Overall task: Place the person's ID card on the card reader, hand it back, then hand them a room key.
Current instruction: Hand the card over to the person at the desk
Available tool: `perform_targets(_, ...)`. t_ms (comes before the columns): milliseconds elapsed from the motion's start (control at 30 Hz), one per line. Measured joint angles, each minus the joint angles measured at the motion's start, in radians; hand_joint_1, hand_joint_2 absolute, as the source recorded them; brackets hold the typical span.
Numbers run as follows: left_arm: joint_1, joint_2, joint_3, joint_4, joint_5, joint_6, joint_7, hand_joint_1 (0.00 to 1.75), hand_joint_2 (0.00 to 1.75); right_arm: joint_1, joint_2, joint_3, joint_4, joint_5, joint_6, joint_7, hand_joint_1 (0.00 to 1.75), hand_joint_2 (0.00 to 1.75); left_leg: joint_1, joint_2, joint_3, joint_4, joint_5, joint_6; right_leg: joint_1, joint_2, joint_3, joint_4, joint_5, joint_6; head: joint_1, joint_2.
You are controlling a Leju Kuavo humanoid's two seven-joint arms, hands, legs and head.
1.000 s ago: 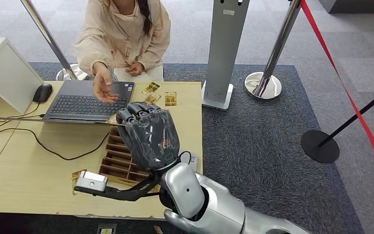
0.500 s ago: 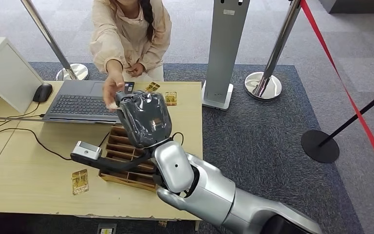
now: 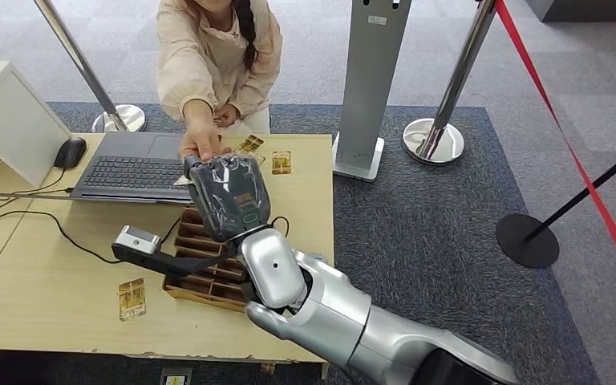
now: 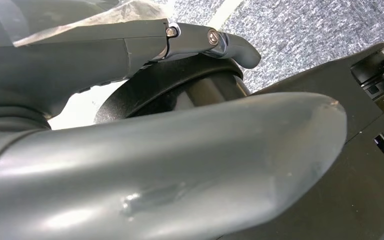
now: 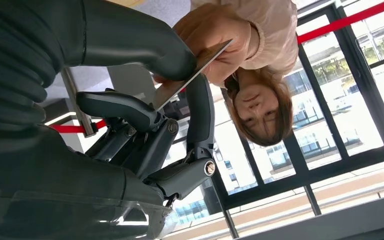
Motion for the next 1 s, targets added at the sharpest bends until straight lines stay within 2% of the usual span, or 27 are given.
perform_targets(100, 0.0, 0.0, 0.0, 0.0, 0.0, 0.0, 0.0, 0.0, 0.0, 0.0, 0.011, 0.0, 0.025, -0.005, -0.002, -0.004, 1.75, 1.75, 0.0, 0.0, 0.0, 0.0, 0.0, 0.0, 0.0, 0.0, 0.0, 0.0, 0.0, 0.0, 0.0, 0.0)
perform_targets(200, 0.0, 0.0, 0.0, 0.0, 0.001, 0.0, 0.0, 0.0, 0.0, -0.001, 0.022, 0.0, 0.046, -0.006, -0.004, -0.006, 1.4, 1.75, 0.0, 0.0, -0.001, 0.0, 0.0, 0.0, 0.0, 0.0, 0.0, 0.0, 0.0, 0.0, 0.0, 0.0)
perform_targets(233, 0.0, 0.0, 0.0, 0.0, 0.001, 0.0, 0.0, 0.0, 0.0, -0.002, 0.025, 0.0, 0.053, -0.007, -0.006, -0.007, 0.97, 1.75, 0.0, 0.0, -0.001, 0.0, 0.0, 0.0, 0.0, 0.0, 0.0, 0.0, 0.0, 0.0, 0.0, 0.0)
perform_targets(333, 0.0, 0.0, 0.0, 0.0, 0.002, 0.0, 0.0, 0.0, 0.0, -0.004, 0.034, 0.001, 0.07, -0.013, -0.013, -0.01, 0.0, 1.75, 0.0, 0.0, -0.001, 0.0, -0.001, 0.001, 0.0, 0.0, 0.0, 0.0, -0.001, 0.001, 0.0, 0.0)
perform_targets(533, 0.0, 0.0, 0.0, 0.001, 0.005, 0.001, 0.001, 0.0, 0.0, -0.004, 0.045, 0.001, 0.092, -0.037, -0.047, -0.026, 0.0, 1.75, 0.0, 0.0, 0.0, 0.0, -0.001, 0.001, 0.0, 0.0, 0.0, -0.001, -0.001, 0.0, 0.0, 0.0)
perform_targets(700, 0.0, 0.0, 0.0, 0.002, 0.009, 0.007, 0.004, 0.0, 0.0, 0.005, 0.034, 0.001, 0.065, -0.034, -0.082, -0.03, 0.0, 1.75, -0.001, 0.0, 0.0, 0.0, -0.001, 0.001, 0.0, 0.0, 0.0, -0.001, -0.001, 0.0, 0.0, 0.0)
perform_targets(867, 0.002, -0.001, 0.0, 0.002, 0.015, 0.019, 0.004, 0.0, 0.0, 0.037, -0.004, -0.001, -0.036, -0.004, -0.082, -0.014, 0.0, 1.75, -0.001, 0.001, 0.001, 0.0, -0.001, 0.001, 0.0, 0.0, 0.0, -0.001, -0.001, 0.0, 0.0, 0.0)
perform_targets(1000, 0.005, -0.002, -0.005, 0.002, 0.017, 0.028, 0.002, 0.0, 0.0, 0.086, -0.072, -0.011, -0.181, 0.036, -0.068, 0.015, 0.0, 1.75, -0.001, 0.001, 0.001, 0.0, -0.002, 0.001, 0.0, 0.0, 0.0, -0.001, -0.001, 0.0, 0.001, 0.0)
